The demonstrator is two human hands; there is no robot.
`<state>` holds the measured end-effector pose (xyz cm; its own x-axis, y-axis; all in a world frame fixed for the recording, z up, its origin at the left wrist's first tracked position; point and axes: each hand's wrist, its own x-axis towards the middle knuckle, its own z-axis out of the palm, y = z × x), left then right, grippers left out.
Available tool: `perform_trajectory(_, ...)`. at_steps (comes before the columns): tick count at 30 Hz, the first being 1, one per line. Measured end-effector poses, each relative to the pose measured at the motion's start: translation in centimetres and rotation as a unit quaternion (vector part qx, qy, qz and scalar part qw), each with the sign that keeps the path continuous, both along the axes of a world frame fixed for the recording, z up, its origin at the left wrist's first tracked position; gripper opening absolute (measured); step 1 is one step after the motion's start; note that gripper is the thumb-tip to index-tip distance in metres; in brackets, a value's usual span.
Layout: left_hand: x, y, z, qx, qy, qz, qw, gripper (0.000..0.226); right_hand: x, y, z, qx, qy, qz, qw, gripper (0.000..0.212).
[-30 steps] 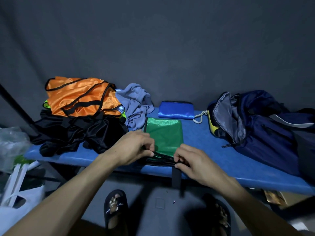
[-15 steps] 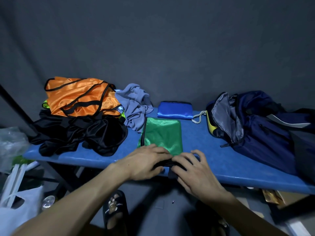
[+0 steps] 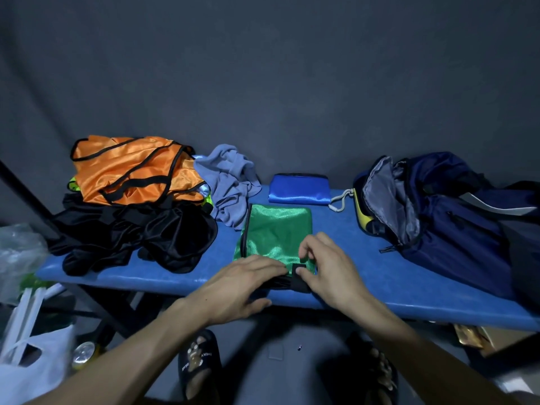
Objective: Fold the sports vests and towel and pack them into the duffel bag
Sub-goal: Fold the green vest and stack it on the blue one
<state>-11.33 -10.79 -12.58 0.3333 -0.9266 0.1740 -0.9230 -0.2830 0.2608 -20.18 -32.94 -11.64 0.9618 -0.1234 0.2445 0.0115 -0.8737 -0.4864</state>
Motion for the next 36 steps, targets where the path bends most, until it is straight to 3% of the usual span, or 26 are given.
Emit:
perform_trajectory(5, 1.5, 2.8, -0.8, 0.000, -0.055, 0.044, 0.998, 0.069, -0.1, -0.4, -0.5, -0.089, -0.024, 0.128, 0.987, 0.008)
perform_trajectory(10, 2.6, 3.9, -1.1, -0.007, 0.044, 0.059, 0.997, 0.068, -1.4, -1.0, -0.4, -0.213, 0.012, 0.170, 0.962, 0.041)
perform_trajectory(12, 2.9, 3.8, -0.9, -0.013, 0.082, 0.058, 0.995, 0.065, -1.6, -0.9, -0.7, -0.225, 0.009, 0.167, 0.960, 0.042)
perform_trajectory(16, 3.1, 3.8, -0.5, -0.030, 0.110, 0.054, 0.992, 0.060, -1.0, -1.1, -1.0, -0.210, -0.007, 0.150, 0.966, 0.030)
perform_trajectory(20, 1.8, 3.6, -0.6, -0.052, 0.075, 0.058, 0.994, 0.058, -0.9, -1.8, 0.4, -0.084, 0.041, 0.149, 0.984, 0.026)
perform_trajectory(24, 0.1, 2.9, -1.3, -0.111, 0.034, 0.056, 0.992, 0.039, -1.8, -2.1, 1.3, -0.012, 0.060, 0.159, 0.985, 0.005)
perform_trajectory(27, -0.2, 2.5, -1.2, -0.139, 0.034, 0.046, 0.989, 0.023, -2.8, -2.0, 0.7, -0.025, 0.044, 0.156, 0.986, 0.006)
perform_trajectory(32, 0.2, 2.2, -0.5, -0.120, 0.023, 0.022, 0.992, 0.026, -3.5, -2.3, 0.2, -0.041, 0.022, 0.163, 0.986, 0.011)
perform_trajectory(36, 0.6, 1.6, 0.1, -0.120, 0.121, 0.098, 0.981, 0.043, -2.8, -2.9, 1.3, 0.064, 0.054, 0.118, 0.989, 0.007)
